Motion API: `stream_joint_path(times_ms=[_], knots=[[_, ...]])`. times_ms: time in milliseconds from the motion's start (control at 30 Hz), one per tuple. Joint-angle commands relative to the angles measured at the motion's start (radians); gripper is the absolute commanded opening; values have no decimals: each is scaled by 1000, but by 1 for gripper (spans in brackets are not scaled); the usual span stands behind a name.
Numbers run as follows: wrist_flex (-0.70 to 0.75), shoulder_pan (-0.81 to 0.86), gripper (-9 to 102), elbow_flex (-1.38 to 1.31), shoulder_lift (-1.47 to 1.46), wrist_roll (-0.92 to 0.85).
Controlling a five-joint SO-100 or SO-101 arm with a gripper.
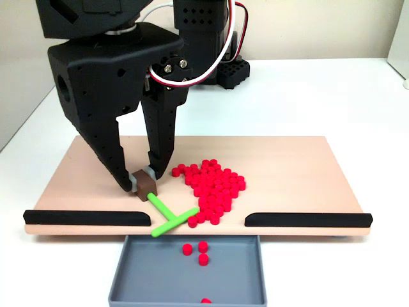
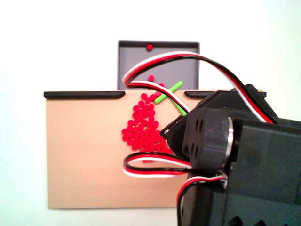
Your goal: Push granules from right to the grey container
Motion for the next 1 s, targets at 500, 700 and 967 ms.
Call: stream_joint_path(times_ms=[500, 700, 967], knots=[[0, -25, 0, -23, 26, 164], [8, -41, 0, -21, 89, 218], [25, -61, 0, -6, 215, 275]])
